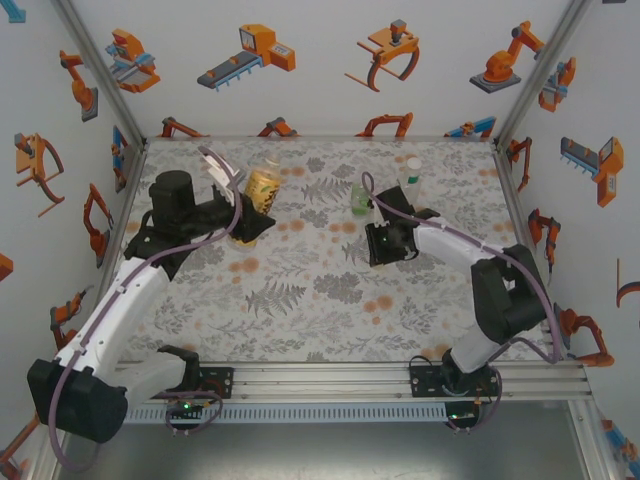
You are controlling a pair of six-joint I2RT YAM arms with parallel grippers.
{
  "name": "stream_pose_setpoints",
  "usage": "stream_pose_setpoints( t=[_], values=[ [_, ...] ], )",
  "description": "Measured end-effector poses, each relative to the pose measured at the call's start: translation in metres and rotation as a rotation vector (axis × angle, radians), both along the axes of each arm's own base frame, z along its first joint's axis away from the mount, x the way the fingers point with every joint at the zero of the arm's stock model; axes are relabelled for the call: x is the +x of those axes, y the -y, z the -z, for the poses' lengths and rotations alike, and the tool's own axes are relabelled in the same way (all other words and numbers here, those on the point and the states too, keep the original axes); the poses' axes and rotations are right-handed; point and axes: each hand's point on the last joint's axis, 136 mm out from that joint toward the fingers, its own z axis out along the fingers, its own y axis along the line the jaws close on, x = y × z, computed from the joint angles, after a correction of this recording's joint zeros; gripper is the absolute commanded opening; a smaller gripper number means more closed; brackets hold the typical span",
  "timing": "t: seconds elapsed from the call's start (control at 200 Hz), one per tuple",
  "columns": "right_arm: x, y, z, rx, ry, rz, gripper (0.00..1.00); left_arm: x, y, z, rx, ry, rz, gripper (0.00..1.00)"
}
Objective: Screw on the bottle caps
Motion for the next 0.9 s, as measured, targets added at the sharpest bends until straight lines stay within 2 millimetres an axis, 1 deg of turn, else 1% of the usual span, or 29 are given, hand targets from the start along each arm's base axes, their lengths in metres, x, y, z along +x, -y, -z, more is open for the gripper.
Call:
stream_pose_setpoints(
  t=[0.1,0.205,0.3,0.426,0.496,0.576,0.786,0.896],
  values=[
    [0.006,-0.014,-0.029,0.093,0.075,-0.028,0.27,-0.010,0.017,0.004,0.056,0.002,0.067,0.00],
    [0.010,-0.031,-0.065,0.213,0.180,-0.081,0.24,-0.020,0.029,0.013,0.110,-0.004,0.125,0.00],
    [0.006,-0.042,-0.094,0.306,0.270,-0.141,0.18,-0.027,0.035,0.022,0.160,-0.012,0.167,0.00],
    [-0.004,-0.050,-0.128,0.396,0.379,-0.221,0.15,-0.038,0.042,0.038,0.239,-0.021,0.218,0.00],
    [-0.014,-0.054,-0.146,0.443,0.439,-0.278,0.15,-0.045,0.046,0.046,0.282,-0.024,0.254,0.00],
    [-0.030,-0.059,-0.165,0.498,0.511,-0.373,0.15,-0.055,0.052,0.054,0.327,-0.024,0.304,0.01],
    [-0.073,-0.064,-0.196,0.571,0.675,-0.602,0.14,-0.084,0.062,0.074,0.441,-0.012,0.434,0.01],
    [-0.092,-0.064,-0.212,0.588,0.755,-0.704,0.14,-0.092,0.062,0.082,0.478,-0.012,0.473,0.01]
  ],
)
